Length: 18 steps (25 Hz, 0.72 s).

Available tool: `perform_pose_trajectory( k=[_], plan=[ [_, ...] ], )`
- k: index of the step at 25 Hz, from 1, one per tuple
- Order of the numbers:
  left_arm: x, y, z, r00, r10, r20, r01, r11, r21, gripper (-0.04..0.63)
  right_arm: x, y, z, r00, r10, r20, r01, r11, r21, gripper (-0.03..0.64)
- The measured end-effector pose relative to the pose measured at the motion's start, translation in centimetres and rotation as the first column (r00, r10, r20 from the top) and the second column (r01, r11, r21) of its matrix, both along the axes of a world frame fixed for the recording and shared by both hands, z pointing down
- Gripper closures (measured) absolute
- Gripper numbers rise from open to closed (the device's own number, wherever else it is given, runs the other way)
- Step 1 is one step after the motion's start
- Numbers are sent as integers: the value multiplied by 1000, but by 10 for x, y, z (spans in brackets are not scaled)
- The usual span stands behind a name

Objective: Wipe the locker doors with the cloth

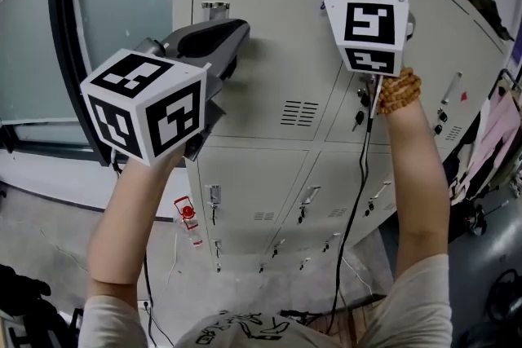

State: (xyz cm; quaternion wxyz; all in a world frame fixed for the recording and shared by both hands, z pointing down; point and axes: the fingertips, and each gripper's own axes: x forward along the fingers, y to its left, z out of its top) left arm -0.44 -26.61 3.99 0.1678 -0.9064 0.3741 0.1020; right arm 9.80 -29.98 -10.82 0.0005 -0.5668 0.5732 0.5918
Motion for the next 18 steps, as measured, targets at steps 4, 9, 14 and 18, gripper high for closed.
perform_pose_trajectory(
  k=[4,9,14,18],
  plan=[
    [-15,4,19,999,-39,-11,39,999,1,594,-29,1,60,997,-47,-56,44,997,-59,584],
    [-28,10,54,998,-47,-39,45,998,-44,594,-64,-1,148,988,-64,-141,37,982,-188,584],
    [-37,22,85,996,-72,-51,68,995,-68,593,-65,31,168,946,-318,66,323,900,-293,584],
    [-38,38,111,995,-86,-45,83,994,-69,594,-40,59,204,869,-416,269,494,768,-408,584]
  ],
)
